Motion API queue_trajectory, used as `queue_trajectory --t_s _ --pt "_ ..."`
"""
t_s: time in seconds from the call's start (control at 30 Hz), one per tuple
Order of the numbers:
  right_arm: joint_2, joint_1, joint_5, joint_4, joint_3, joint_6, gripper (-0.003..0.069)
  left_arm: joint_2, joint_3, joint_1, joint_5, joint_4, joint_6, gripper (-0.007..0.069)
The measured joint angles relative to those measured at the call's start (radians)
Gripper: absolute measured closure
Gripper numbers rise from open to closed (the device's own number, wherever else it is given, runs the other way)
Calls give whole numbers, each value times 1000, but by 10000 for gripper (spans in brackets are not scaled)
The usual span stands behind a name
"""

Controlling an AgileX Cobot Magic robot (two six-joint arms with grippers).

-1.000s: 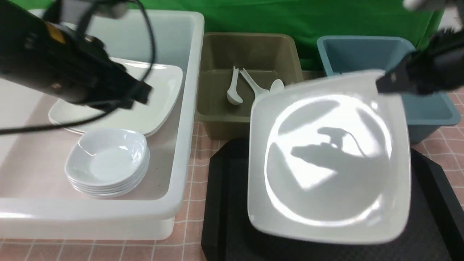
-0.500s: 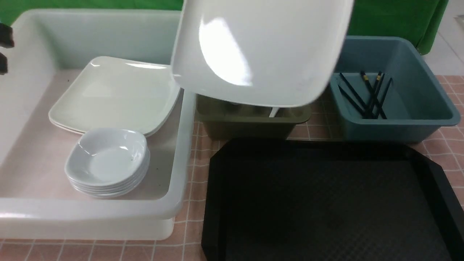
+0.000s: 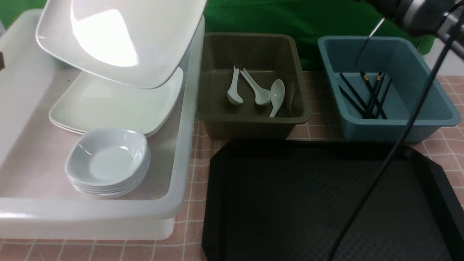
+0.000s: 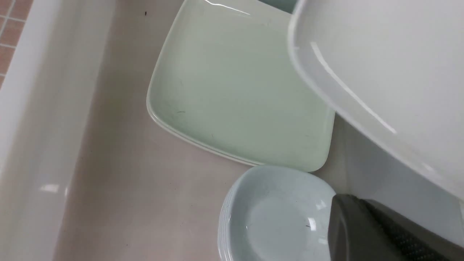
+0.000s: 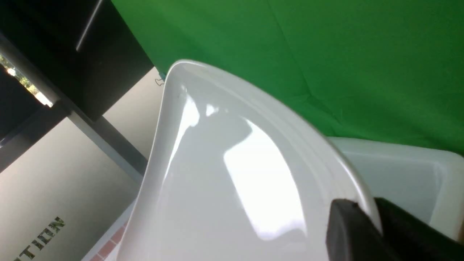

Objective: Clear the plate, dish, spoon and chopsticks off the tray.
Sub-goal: Use the right arm to put the plate into the large storage box on the left

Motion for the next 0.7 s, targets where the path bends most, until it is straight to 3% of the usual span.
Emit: queue_trajectory --t_s 0.2,0.37,0.7 --pt "93 78 -202 -1 0 -7 578 0 0 0 9 1 7 627" --pt "155 116 -342 -4 0 -89 578 0 0 0 16 1 11 627" --pt "202 144 -372 -3 0 -213 578 0 0 0 23 2 11 627"
